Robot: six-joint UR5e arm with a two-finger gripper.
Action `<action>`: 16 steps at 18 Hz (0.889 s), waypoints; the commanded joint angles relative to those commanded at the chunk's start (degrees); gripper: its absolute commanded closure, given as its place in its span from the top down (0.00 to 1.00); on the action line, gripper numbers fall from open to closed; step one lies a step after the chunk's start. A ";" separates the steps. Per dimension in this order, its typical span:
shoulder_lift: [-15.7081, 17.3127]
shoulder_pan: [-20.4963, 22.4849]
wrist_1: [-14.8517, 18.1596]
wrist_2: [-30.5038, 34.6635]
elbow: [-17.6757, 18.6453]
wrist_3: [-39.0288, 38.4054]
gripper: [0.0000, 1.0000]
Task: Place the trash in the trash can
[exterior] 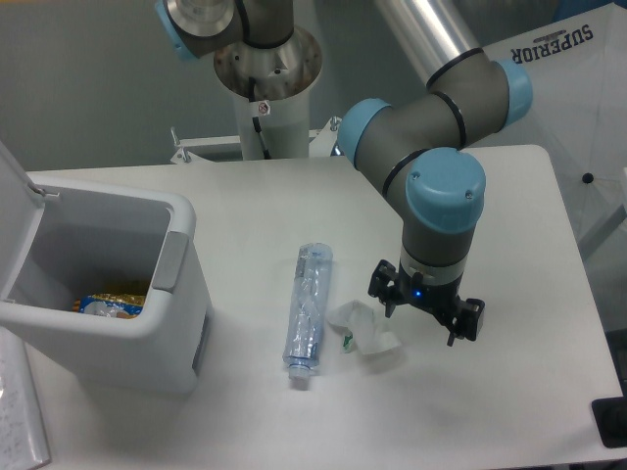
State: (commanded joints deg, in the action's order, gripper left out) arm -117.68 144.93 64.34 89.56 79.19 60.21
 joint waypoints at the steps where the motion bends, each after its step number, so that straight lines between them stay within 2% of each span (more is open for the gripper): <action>1: 0.09 -0.09 0.00 0.00 0.00 -0.09 1.00; 4: 0.00 -0.17 -0.26 -0.09 0.17 -0.79 1.00; 10: -0.44 -0.26 -1.58 -0.17 2.45 -7.82 1.00; 14: 0.26 -0.44 -5.70 -0.26 6.67 -10.71 1.00; 16: 0.26 -1.14 -6.42 -0.26 7.38 -13.61 1.00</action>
State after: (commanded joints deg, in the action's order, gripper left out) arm -117.42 143.79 57.92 89.30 86.57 46.60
